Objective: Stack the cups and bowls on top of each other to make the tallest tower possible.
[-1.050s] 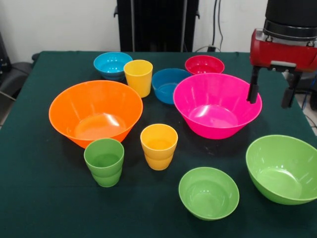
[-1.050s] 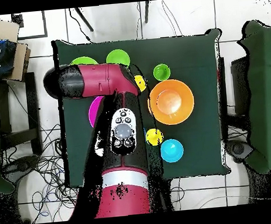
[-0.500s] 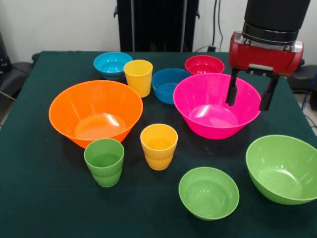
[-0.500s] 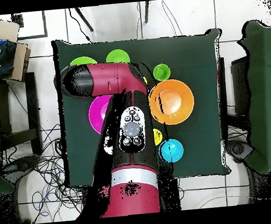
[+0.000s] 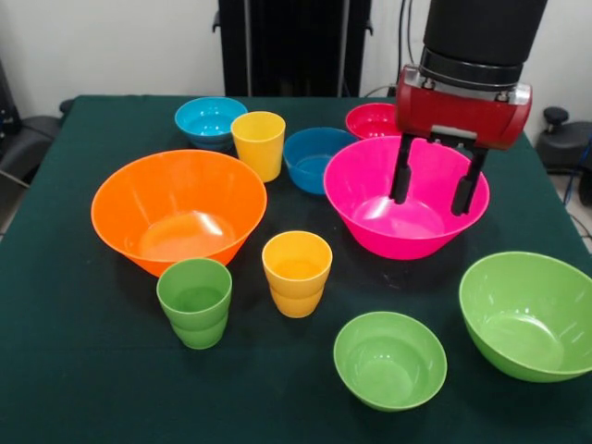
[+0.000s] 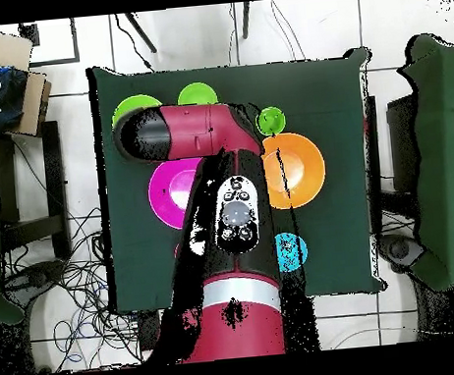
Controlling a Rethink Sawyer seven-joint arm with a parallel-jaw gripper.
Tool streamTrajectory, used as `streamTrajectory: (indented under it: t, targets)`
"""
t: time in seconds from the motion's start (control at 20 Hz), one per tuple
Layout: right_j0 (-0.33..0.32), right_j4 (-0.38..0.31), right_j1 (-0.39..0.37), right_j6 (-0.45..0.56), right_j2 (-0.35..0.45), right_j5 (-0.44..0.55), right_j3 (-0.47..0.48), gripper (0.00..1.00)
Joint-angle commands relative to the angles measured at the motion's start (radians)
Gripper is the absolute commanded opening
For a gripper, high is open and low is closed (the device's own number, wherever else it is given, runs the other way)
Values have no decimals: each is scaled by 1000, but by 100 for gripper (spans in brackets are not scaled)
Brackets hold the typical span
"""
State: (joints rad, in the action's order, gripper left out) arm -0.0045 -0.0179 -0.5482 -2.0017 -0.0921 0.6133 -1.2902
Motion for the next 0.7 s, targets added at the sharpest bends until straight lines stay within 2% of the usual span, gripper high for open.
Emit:
streamTrajectory:
  t: [0.05, 0.7]
  targets:
    - [-49, -103, 17, 150, 143, -52, -86, 100]
    - [-126, -178, 12, 188, 209, -60, -83, 100]
